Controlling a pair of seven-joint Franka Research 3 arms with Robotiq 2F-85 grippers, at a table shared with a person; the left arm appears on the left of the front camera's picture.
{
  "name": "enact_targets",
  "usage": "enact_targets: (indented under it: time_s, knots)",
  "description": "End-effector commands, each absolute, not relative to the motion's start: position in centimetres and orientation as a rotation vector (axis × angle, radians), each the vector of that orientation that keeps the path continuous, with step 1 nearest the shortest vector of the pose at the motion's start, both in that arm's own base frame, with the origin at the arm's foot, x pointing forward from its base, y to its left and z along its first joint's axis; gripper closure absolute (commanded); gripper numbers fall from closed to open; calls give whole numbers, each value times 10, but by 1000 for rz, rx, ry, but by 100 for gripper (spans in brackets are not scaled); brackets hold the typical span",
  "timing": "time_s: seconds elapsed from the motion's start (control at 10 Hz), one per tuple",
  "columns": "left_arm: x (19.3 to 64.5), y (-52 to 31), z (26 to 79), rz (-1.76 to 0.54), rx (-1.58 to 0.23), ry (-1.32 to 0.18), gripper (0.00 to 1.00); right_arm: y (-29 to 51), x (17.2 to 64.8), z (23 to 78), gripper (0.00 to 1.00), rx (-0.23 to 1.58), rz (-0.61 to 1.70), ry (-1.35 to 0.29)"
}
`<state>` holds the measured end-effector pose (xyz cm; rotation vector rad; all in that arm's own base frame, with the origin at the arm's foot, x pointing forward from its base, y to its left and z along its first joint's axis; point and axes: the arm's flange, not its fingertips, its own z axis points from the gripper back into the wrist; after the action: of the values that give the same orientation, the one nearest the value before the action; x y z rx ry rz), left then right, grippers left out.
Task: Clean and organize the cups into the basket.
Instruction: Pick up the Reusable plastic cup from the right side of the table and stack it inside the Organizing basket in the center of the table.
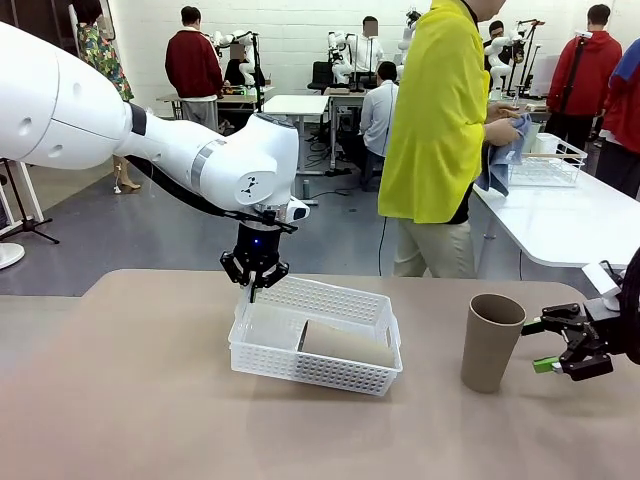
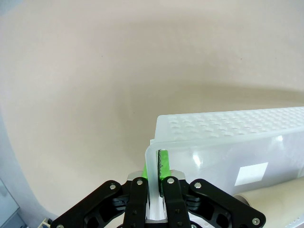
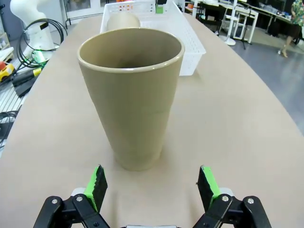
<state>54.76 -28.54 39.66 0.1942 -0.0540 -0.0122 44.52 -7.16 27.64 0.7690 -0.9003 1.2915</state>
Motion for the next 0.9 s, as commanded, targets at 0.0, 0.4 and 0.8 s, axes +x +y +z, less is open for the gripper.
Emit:
enact_targets:
  time_s: [0.0,0.4,0.8]
  knots:
    - [545,-283,395,-14,191,-57,100,-66,454,270,0,759,1290,-914]
    - [545,-283,395,-14,191,-57,100,-52,459,267,0,919,1270,-846]
    - [545,-283,395,-14,191,-57,100,-37,461,264,0,936,1279,-849]
